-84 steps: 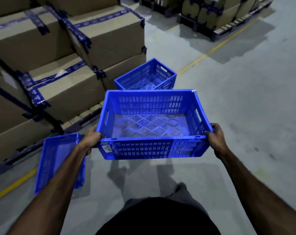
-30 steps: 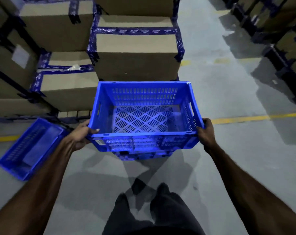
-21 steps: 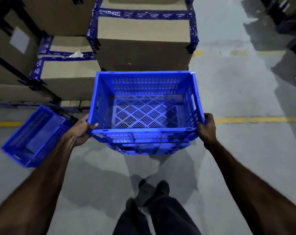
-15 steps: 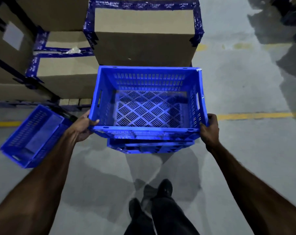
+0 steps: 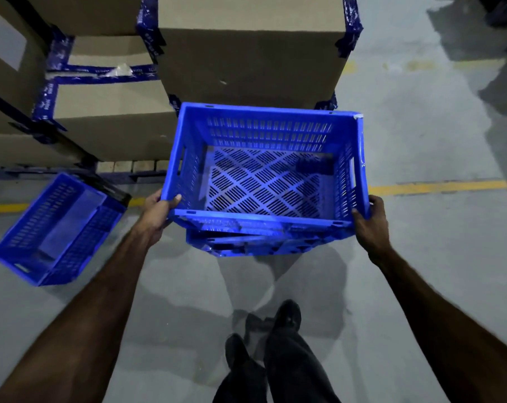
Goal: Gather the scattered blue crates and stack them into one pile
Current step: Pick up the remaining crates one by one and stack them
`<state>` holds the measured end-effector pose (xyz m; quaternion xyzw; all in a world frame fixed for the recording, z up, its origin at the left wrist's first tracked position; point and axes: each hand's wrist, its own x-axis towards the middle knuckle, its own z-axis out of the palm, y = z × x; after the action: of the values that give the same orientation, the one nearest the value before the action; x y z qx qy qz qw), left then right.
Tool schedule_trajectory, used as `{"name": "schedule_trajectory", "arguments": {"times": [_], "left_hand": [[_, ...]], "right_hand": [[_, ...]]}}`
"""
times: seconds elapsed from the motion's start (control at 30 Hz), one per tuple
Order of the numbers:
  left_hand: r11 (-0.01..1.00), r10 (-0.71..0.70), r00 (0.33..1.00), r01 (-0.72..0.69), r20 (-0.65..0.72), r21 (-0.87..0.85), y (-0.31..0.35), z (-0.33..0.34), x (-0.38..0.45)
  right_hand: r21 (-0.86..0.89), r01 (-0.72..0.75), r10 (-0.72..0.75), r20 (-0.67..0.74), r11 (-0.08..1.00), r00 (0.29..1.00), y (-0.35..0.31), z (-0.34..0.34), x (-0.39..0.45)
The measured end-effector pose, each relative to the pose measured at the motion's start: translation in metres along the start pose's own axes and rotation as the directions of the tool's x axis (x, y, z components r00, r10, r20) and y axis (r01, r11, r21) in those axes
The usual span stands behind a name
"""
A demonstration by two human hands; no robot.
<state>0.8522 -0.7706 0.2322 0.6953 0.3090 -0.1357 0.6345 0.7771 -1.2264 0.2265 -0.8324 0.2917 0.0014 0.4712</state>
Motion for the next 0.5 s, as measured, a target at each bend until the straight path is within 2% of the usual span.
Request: {"name": "schedule_trajectory", "arguments": {"times": [0.1,0.3,0.5], "left_hand": [[0.999,-0.045,0.998,0.045,-0.052,-0.004,-0.005,-0.006,-0.011],[1.0,0.008,0.999,-0.008,-0.037,-0.011,-0.025,-0.015,-0.033],[0.989,0.115,0.987,-0.124,-0.112,-0.084,-0.067,-0.013,-0.037]], "right_hand": [[0.041,-0.037,0.036,0.024,0.998,0.999,0.002,-0.002,-0.011],[0.161,-0.11,0.097,0.088,0.981,0.991,0.028,-0.001,-0.035],[0.103,-0.068,0.06,0.074,0.992,0.995,0.072,0.012,-0.038]]}}
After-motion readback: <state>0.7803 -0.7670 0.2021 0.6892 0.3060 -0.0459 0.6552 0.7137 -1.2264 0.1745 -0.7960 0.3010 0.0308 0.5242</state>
